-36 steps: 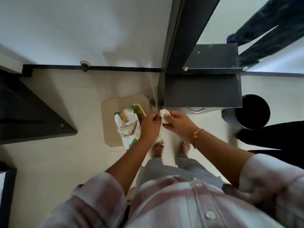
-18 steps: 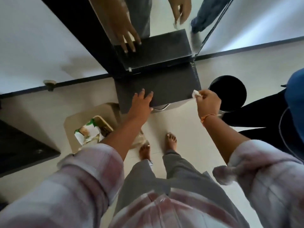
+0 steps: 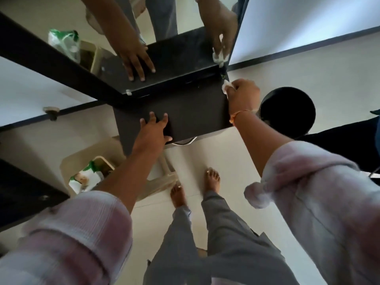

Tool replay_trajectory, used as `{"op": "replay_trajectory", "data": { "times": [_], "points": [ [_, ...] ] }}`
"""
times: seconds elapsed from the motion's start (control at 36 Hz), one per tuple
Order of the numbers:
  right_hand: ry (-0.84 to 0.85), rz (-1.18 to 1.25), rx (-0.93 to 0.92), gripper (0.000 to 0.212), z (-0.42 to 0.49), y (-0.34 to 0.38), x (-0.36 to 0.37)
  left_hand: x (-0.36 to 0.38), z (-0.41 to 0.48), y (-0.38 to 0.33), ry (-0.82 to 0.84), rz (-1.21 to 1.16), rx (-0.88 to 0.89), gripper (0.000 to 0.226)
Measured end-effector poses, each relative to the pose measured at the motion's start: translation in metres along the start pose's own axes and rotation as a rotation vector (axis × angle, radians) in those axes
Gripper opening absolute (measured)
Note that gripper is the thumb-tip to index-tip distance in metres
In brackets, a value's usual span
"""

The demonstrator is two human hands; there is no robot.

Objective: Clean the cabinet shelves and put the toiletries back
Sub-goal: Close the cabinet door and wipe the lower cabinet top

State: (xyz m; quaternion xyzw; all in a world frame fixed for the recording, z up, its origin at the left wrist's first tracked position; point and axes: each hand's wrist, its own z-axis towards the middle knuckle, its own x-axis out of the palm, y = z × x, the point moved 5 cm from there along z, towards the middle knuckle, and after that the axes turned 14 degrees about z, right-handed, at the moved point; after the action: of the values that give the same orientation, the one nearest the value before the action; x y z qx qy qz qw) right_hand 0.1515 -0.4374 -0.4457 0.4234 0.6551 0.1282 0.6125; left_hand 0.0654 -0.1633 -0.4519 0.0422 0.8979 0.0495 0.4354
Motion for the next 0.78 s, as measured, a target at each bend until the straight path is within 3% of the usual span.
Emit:
{"op": "replay_trajectory", "data": {
  "times": [0.28, 0.44, 0.56, 0.78],
  "points": [
    [-0.007, 0.166, -0.043, 0.025, 0.032, 0.017, 0.011, 0.002, 0.006, -0.003, 0.022, 0.024, 0.016, 0.079],
    [0.053, -0.044, -0.136, 0.029, 0.036, 0.017, 0.013, 0.002, 0.005, -0.004, 0.025, 0.05, 0.014, 0.078],
    [0.1, -0.189, -0.225, 0.028, 0.016, 0.006, 0.01, 0.003, 0.005, -0.005, 0.04, 0.044, 0.017, 0.078],
    [0.157, -0.106, -0.168, 0.014, -0.074, -0.039, -0.029, 0.006, 0.005, -0.007, 0.051, 0.024, 0.004, 0.079]
  ]
}}
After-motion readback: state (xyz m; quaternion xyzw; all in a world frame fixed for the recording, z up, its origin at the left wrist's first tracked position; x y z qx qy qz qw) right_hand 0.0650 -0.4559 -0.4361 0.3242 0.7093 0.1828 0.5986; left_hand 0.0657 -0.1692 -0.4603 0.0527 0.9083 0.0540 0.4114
